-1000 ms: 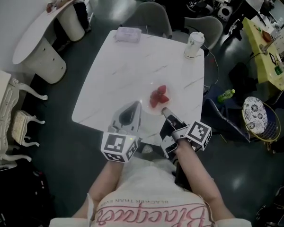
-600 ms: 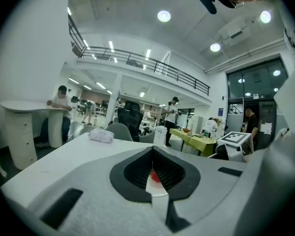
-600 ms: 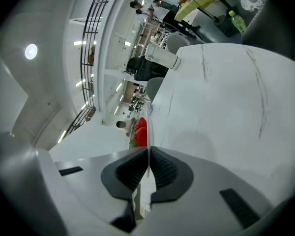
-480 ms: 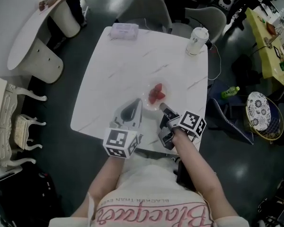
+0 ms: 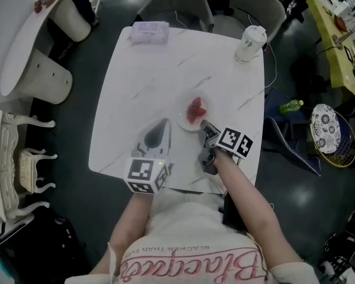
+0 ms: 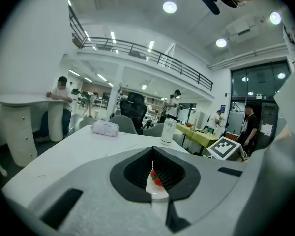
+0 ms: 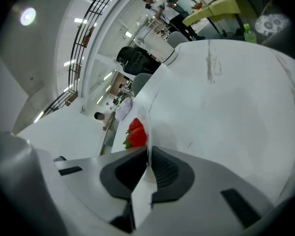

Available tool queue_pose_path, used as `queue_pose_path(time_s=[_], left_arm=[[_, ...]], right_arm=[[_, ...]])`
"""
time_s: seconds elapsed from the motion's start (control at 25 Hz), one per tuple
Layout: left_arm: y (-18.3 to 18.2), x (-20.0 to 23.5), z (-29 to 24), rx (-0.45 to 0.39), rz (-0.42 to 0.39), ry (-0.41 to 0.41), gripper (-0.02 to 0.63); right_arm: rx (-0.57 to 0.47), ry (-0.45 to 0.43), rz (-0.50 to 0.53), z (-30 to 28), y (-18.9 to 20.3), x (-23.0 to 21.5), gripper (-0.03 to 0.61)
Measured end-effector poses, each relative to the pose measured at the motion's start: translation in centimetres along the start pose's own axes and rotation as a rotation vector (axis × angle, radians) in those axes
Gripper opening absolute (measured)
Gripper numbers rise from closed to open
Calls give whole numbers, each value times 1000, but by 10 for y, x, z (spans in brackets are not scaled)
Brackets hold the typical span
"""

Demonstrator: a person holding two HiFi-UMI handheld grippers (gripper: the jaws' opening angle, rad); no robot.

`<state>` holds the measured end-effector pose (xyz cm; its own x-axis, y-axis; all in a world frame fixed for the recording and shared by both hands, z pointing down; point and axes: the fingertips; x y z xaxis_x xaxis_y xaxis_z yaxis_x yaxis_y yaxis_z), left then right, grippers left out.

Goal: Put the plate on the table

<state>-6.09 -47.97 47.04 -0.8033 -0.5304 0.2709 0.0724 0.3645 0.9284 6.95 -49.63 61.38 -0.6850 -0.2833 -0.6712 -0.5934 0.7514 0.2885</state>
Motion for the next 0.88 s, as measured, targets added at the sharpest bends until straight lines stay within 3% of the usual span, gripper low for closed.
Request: queue_pose_path(time_s=[0.2,0.52,0.68,0.88], left_arm=[[7,8,-2,23,12,-3,5],[13,12,-6,47,6,-2,5],[14,14,0,51,-2,-13,5],[11,15,8,33,-13,-25,5]], right_arm=[[-60,120,117,-9,-10,-12,31],[-125,341,532,-19,-27,-20,101],[-175,401,755,-21,-29,-13,107],[-231,375,781,-8,-37,-5,107]])
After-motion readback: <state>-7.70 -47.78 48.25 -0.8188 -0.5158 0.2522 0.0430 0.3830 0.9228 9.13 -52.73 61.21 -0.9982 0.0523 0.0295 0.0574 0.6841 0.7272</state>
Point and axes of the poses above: the fingertips, and each gripper's own axes: z backward along the fingers, x to its left, y out of its underside, and after that the axes turned 10 degrees about y, right-handed
